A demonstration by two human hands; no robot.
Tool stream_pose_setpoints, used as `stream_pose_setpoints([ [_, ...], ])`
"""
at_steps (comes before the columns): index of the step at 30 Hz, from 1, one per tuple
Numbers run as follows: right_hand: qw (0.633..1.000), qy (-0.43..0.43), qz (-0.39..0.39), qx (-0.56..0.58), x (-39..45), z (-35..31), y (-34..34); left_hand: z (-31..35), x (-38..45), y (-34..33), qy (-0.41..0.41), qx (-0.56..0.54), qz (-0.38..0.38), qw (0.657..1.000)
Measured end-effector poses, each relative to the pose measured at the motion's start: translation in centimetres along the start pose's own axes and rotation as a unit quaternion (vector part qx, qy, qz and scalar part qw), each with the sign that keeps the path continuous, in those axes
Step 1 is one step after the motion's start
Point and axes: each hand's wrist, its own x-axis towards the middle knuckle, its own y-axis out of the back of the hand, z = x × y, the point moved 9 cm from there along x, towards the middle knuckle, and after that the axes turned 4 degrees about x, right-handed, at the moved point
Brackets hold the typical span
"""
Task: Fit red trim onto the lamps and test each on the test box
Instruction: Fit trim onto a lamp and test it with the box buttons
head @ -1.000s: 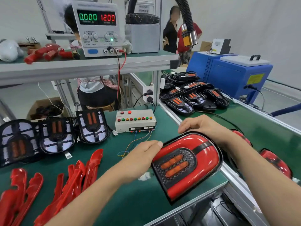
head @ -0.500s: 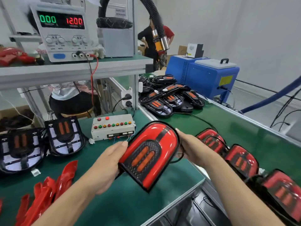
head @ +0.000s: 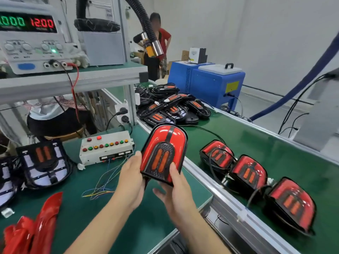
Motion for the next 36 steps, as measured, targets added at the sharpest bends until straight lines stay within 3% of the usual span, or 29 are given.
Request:
stream_pose_setpoints([
  [3, 0.999, 0.042, 0.016, 0.025, 0.5, -2.7, 1.5, -0.9, 1.1, -3.2, 0.024, -0.034, -0.016, 0.999],
  [5, 0.991, 0.106, 0.066, -0.037, 0.7, -5.6, 3.4, -1.3, 1.9, -6.1, 0.043, -0.042, -0.038, 0.997],
  [9, 0.930, 0.198, 0.232, -0.204, 0.3, -12.2, 8.0, -2.7, 3.9, -13.5, 0.106, -0.039, -0.088, 0.990],
  [15, 0.837, 0.177, 0.354, -0.377, 2.7, -19.4, 13.8, -5.1, 6.6, -20.8, 0.188, 0.023, -0.103, 0.977],
  [19, 0.808, 0.153, 0.383, -0.421, 4.7, -20.5, 16.4, -6.8, 6.8, -23.1, 0.248, 0.051, -0.148, 0.956],
  [24, 0.785, 0.116, 0.390, -0.467, 6.2, -19.5, 17.3, -7.8, 7.2, -23.3, 0.241, 0.046, -0.152, 0.957],
  [32, 0.628, 0.085, 0.395, -0.665, 6.4, -19.5, 17.1, -6.5, 7.4, -21.0, 0.171, 0.102, -0.147, 0.969],
  [36, 0.593, 0.090, 0.392, -0.697, 6.1, -18.7, 17.0, -6.8, 7.2, -20.9, 0.148, 0.126, -0.179, 0.964],
])
